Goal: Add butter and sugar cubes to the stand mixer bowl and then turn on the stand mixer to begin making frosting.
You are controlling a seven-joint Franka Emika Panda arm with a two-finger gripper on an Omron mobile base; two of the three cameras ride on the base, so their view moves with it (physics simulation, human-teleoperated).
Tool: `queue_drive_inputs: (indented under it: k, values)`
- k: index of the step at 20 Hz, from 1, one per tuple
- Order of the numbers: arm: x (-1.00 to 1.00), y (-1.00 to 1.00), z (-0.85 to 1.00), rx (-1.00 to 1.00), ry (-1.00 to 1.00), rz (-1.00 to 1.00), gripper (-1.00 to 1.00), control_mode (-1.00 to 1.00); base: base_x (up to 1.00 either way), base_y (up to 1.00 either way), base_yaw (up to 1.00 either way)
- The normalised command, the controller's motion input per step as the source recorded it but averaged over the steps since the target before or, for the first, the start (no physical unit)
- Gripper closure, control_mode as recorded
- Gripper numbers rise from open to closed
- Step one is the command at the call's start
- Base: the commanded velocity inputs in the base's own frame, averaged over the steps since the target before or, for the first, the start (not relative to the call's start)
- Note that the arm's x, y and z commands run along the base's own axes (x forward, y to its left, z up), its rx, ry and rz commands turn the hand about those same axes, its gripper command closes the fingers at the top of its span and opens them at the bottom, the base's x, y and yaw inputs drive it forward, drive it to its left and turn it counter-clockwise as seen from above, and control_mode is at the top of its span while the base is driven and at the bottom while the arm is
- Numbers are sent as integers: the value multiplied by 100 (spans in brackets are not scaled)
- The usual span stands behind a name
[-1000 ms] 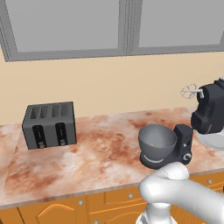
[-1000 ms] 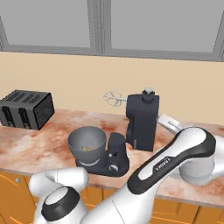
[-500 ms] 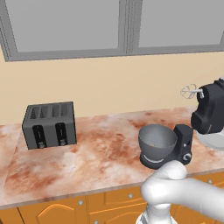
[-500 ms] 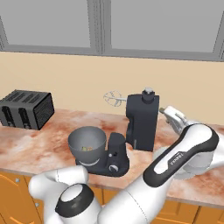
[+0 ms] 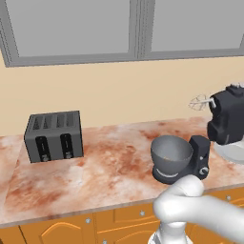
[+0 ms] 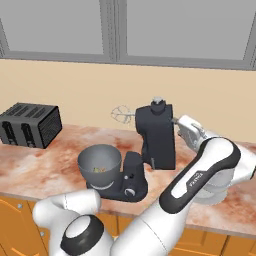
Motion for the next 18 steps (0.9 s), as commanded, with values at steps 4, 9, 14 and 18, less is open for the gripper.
queue_drive_inputs:
  k: [4, 9, 14, 18]
  values:
    - [5, 91, 0, 0, 0, 1, -100, -100, 0, 0, 0]
    - [-8, 96, 0, -10, -4, 0, -100, -100, 0, 0, 0]
    - [-19, 99, -4, -34, -2, 0, -100, -100, 0, 0, 0]
    - [-7, 91, -25, -45, 0, -5, -100, -100, 0, 0, 0]
